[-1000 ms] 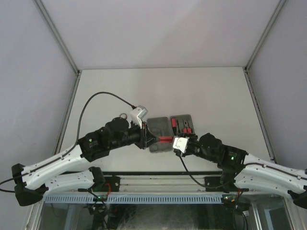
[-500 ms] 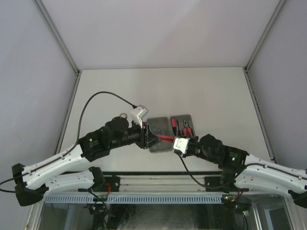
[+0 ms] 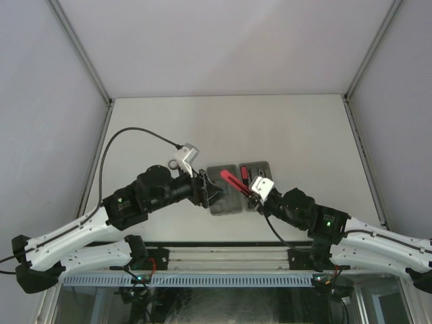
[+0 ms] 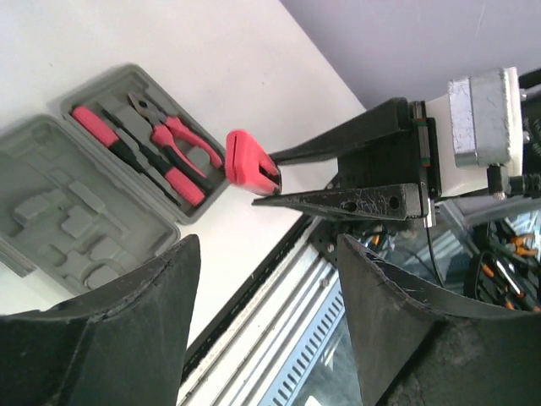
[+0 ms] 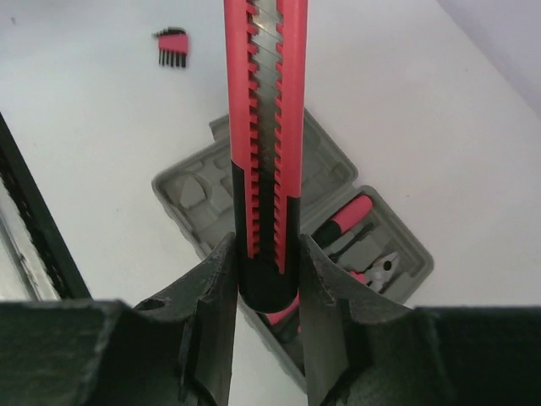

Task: Sort the tools into containers
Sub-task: Pick up the utility knife at the center of the board, then place the utility knife in the storage box.

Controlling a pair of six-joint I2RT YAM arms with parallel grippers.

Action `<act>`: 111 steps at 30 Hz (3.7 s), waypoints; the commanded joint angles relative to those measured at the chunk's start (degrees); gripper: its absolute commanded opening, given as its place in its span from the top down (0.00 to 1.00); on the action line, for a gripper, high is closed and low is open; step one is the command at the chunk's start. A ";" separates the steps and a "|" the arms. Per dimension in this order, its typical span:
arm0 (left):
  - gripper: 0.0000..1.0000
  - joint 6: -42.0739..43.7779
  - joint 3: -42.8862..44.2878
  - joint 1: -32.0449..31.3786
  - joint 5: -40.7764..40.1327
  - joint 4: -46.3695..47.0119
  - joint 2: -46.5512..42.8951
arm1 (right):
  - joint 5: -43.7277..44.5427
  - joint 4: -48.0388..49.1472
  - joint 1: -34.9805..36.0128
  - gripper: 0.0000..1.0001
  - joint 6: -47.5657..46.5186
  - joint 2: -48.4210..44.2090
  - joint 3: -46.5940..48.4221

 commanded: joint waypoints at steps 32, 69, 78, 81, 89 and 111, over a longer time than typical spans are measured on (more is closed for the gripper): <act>0.32 -3.04 -4.32 0.09 -14.07 10.78 -8.26 | 16.92 12.24 15.57 0.99 38.68 15.47 12.55; 1.00 -3.97 -3.90 0.10 -13.89 10.08 -6.03 | 18.07 14.85 17.38 0.49 36.27 16.44 12.89; 1.00 -3.89 -3.41 0.11 -13.65 9.55 -5.21 | 18.54 16.69 16.95 0.56 35.18 17.56 12.85; 1.00 -3.69 -3.13 0.14 -13.78 9.03 -5.23 | 18.41 17.27 16.78 0.64 35.14 18.37 12.91; 0.81 -3.53 -3.14 0.17 -15.08 7.45 -5.71 | 21.02 14.62 16.36 0.90 38.50 18.24 12.84; 0.52 -7.28 -4.22 10.01 -8.55 -0.13 -3.99 | 14.19 -4.99 7.06 1.00 59.35 20.57 12.87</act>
